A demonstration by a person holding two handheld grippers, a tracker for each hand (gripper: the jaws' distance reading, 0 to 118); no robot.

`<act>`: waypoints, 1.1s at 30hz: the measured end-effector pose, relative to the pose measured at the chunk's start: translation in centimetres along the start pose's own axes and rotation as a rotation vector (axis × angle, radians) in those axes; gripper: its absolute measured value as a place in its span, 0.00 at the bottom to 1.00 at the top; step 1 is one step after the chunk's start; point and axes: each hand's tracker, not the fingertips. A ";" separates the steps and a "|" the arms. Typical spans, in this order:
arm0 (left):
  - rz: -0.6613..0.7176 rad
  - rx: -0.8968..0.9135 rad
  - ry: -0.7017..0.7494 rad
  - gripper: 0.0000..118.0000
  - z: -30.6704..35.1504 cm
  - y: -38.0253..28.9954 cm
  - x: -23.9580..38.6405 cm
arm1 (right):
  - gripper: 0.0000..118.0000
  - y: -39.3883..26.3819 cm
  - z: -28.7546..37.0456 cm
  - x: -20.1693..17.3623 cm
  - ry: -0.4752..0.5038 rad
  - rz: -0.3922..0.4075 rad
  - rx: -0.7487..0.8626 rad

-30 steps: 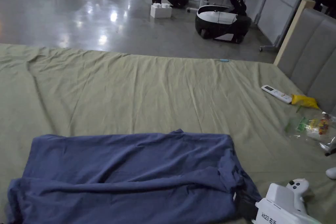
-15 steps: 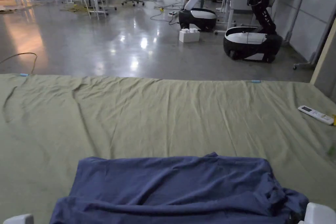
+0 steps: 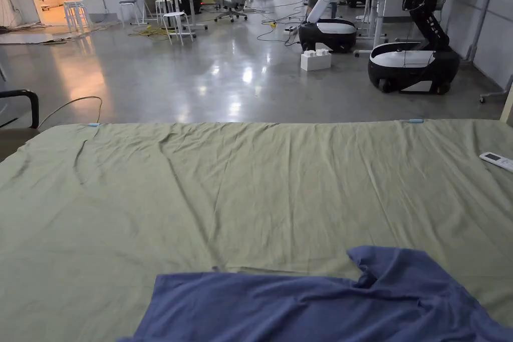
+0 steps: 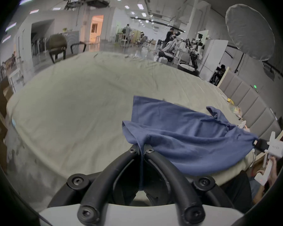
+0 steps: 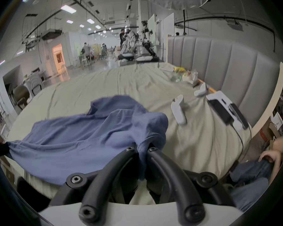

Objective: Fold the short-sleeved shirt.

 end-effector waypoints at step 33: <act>-0.419 0.673 -0.113 0.00 21.0 0.5 13.1 | 0.00 4.1 17.7 -5.3 0.355 0.125 0.565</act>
